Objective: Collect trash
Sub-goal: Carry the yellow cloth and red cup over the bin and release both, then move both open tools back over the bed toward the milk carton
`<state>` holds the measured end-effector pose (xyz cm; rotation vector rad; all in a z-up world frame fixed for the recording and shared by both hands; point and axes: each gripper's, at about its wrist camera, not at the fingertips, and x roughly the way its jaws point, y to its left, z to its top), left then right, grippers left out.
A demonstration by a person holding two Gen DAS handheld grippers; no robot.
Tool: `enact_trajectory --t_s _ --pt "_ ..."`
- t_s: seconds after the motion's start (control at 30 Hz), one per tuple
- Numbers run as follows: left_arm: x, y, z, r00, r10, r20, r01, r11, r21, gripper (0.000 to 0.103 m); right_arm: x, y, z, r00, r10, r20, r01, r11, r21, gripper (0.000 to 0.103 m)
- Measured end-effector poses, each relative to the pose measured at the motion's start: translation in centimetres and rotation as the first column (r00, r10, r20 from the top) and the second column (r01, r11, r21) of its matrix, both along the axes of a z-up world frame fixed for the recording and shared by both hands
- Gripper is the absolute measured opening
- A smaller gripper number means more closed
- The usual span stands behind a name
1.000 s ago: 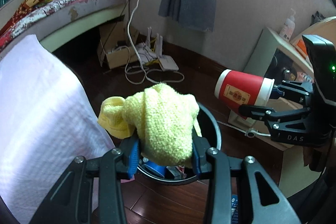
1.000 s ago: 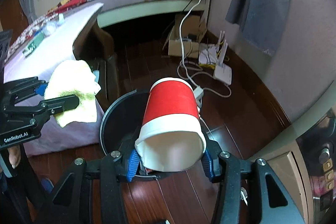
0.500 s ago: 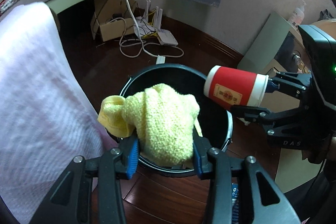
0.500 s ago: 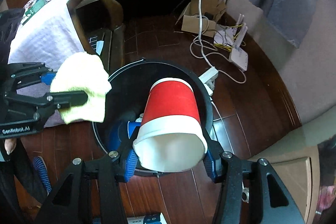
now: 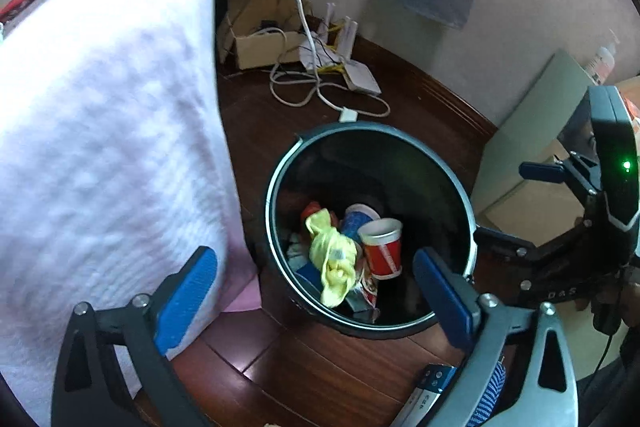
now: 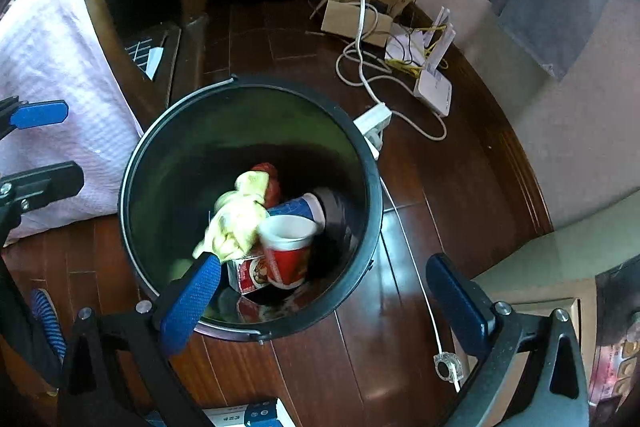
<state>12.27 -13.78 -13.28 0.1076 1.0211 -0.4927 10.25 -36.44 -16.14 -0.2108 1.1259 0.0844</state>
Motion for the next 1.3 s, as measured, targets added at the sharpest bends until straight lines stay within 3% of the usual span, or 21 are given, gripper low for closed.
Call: enact_trajectory --t_s 0.33,0.67,0.97,1.3 --pt "-1.6 0.7 3.6 0.995 0.027 0.092 -0.027 1.000 0.005 0.100 -0.7 0.7 4.3 0.996 0.012 0.085 -0.013 1.000 0.011 0.103" --pt "-3.0 3.1 9.1 0.981 0.083 0.177 -0.080 0.997 -0.020 0.100 -1.3 2.2 10.1 0.980 0.016 0.197 -0.027 0.998 0.052 0.103" --pt "-3.1 6.7 12.9 0.953 0.171 0.251 -0.170 0.985 -0.024 0.100 -1.2 5.7 14.8 0.955 0.065 0.289 -0.093 0.992 0.084 0.103" --pt "-2.7 11.6 14.3 0.909 0.287 0.301 -0.300 0.954 -0.003 0.100 0.0 9.9 17.1 0.934 0.132 0.331 -0.171 0.981 0.093 0.103"
